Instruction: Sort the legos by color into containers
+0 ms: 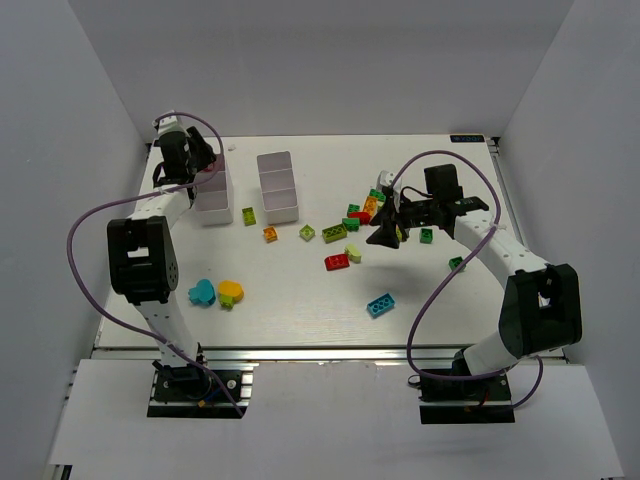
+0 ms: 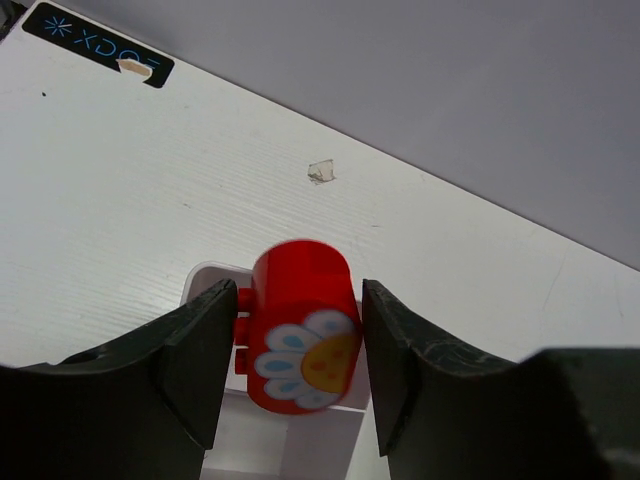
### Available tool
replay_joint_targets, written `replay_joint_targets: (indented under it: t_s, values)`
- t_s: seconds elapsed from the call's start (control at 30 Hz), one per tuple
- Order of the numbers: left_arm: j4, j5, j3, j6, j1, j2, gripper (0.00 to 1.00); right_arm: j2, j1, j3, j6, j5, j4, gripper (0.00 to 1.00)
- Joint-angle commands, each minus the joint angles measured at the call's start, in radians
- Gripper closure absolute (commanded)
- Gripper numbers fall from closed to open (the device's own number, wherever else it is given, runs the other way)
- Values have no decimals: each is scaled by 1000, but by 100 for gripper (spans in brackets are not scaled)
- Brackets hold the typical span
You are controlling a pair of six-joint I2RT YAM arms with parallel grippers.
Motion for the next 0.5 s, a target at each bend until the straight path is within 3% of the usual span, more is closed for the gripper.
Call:
replay_joint_targets:
  t_s: [0.0,0.47]
  values:
    - [-11,-7,38,10,-1,-3,36,-44,1,-10,-3,-8,22,40]
    - [-16,-12,23,13,-1,-48,34,-59,-1,-24,-3,-7,22,36]
